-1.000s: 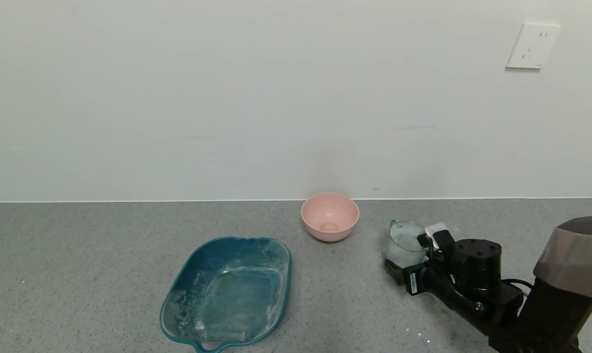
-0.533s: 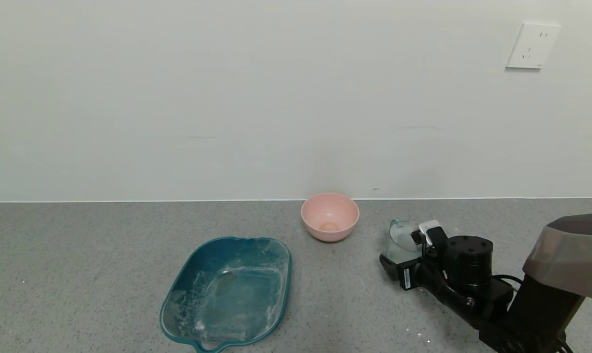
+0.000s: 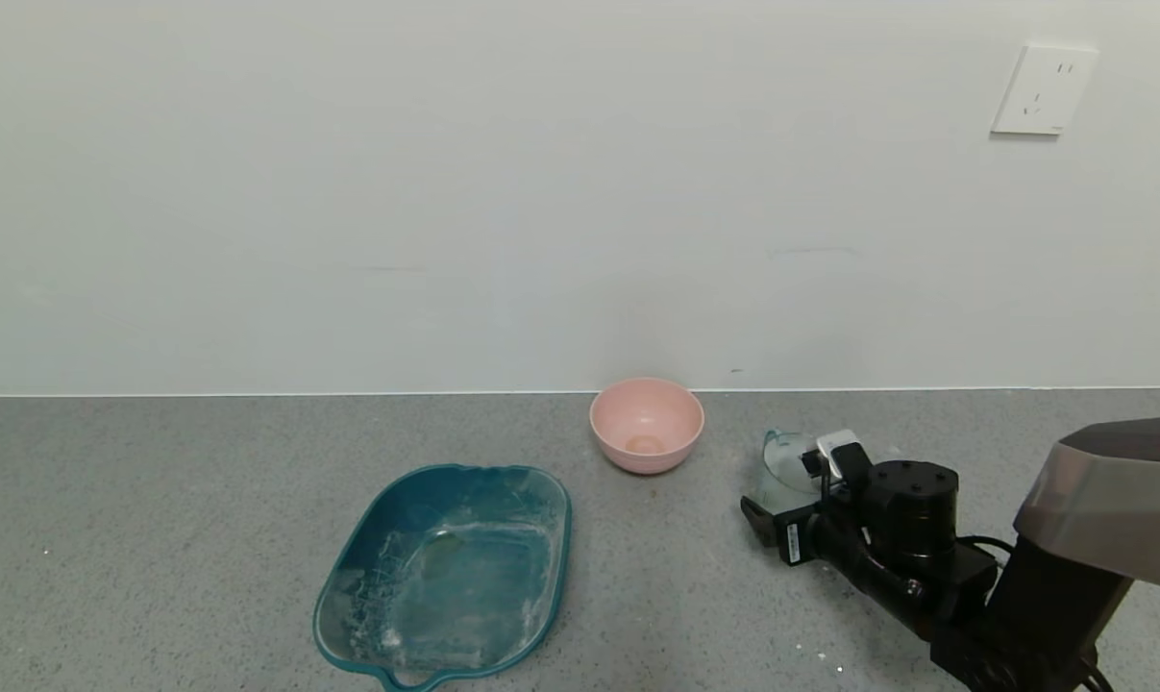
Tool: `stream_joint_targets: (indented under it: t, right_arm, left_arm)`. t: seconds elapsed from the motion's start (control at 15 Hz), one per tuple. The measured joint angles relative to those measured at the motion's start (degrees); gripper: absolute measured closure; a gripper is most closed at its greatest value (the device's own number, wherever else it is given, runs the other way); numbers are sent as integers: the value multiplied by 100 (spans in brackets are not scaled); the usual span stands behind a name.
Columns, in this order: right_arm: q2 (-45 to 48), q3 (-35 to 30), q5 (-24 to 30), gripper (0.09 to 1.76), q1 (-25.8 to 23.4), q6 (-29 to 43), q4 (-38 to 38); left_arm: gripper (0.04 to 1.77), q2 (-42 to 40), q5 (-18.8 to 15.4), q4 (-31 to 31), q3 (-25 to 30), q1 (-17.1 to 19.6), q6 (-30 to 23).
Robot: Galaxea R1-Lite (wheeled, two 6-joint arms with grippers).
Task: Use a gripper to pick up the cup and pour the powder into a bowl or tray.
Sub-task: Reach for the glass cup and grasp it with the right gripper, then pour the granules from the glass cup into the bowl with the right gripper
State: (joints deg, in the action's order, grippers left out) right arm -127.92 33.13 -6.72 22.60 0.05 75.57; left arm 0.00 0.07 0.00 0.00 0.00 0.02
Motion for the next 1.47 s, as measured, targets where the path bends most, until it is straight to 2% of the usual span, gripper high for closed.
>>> stream_joint_targets:
  t: [0.47, 0.6, 0.67, 1.47]
  right_arm:
    - [-15, 49, -2, 14, -6, 5, 4]
    - [-26, 54, -4, 44, 2, 5, 9]
    - [-30, 54, -2, 48, 5, 2, 6]
    - [83, 49, 5, 49, -78, -10, -126]
  left_arm:
    - [5, 0, 0, 0, 0, 0, -2]
    - [5, 0, 0, 5, 0, 0, -2]
    - [5, 0, -2, 2, 0, 0, -2]
    - [5, 0, 2, 2, 0, 0, -2]
